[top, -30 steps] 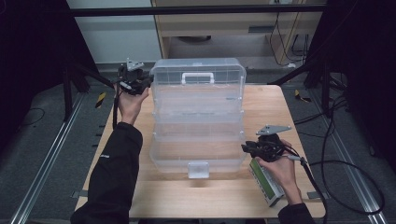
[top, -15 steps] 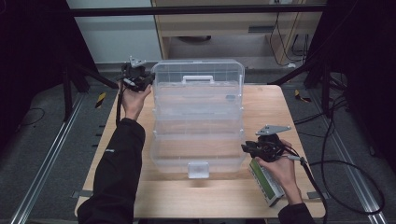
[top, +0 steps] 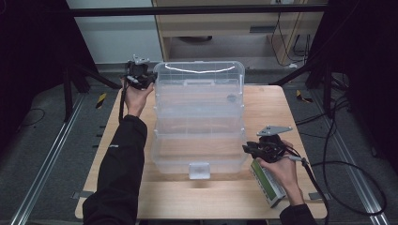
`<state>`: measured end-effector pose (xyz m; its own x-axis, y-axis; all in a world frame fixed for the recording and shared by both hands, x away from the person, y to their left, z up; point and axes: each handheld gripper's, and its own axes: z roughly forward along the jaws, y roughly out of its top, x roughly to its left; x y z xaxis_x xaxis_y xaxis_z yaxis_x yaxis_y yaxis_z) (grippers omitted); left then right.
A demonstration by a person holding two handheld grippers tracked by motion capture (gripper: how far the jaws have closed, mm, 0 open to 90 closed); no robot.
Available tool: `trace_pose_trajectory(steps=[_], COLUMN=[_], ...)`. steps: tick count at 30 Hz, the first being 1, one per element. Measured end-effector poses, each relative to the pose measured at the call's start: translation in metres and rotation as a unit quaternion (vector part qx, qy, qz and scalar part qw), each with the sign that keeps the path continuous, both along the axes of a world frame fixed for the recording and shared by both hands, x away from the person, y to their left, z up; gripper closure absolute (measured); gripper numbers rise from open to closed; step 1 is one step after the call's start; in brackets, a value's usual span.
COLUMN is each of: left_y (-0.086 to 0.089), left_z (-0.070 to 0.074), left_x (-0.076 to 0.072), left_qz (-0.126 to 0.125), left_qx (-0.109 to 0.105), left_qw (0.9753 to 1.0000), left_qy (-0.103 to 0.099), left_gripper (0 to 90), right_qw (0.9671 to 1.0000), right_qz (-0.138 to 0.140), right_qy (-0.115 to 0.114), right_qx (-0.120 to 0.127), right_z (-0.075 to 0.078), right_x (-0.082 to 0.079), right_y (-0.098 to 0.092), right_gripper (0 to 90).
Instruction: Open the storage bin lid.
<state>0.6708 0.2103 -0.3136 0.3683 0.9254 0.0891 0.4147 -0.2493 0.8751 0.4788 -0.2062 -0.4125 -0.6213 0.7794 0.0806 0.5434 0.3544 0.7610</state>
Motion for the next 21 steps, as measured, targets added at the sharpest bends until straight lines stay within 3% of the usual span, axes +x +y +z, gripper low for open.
trace_pose_trajectory(steps=[6, 8, 10, 12, 14, 15, 16, 21], left_y=[0.001, 0.001, 0.004, 0.007, 0.013, 0.017, 0.021, 0.036], left_z=[0.000, 0.000, 0.003, 0.007, 0.010, 0.010, 0.010, 0.005], left_x=[0.005, 0.005, 0.002, -0.002, -0.010, -0.014, -0.019, -0.053], left_qz=[-0.003, 0.002, -0.008, -0.008, 0.003, 0.002, -0.002, -0.008], left_qx=[0.005, 0.020, 0.005, 0.009, 0.012, 0.004, -0.007, -0.017], left_qw=[0.9999, 0.9998, 0.9999, 0.9998, 0.9998, 0.9999, 0.9999, 0.9998], left_qy=[0.009, -0.002, -0.008, -0.017, -0.017, -0.014, -0.014, -0.006], left_gripper=[80.6, 80.2, 80.7, 80.3, 80.5, 81.1, 81.4, 78.5], right_qw=[1.0000, 1.0000, 1.0000, 1.0000, 1.0000, 0.9999, 1.0000, 1.0000], right_qz=[0.000, -0.002, -0.002, -0.002, 0.000, -0.002, 0.001, 0.003], right_qy=[0.001, 0.001, -0.002, 0.000, -0.001, -0.010, -0.003, -0.007], right_qx=[0.001, 0.000, -0.002, -0.001, -0.002, -0.002, 0.005, 0.002], right_z=[0.000, 0.000, 0.000, 0.000, 0.000, 0.001, 0.002, 0.002], right_x=[0.000, 0.000, -0.001, -0.001, 0.000, -0.001, -0.001, -0.001], right_y=[0.000, 0.000, 0.000, 0.000, 0.000, -0.001, -0.001, 0.000], right_gripper=[72.6, 72.8, 73.0, 73.0, 73.4, 77.9, 77.9, 77.8])
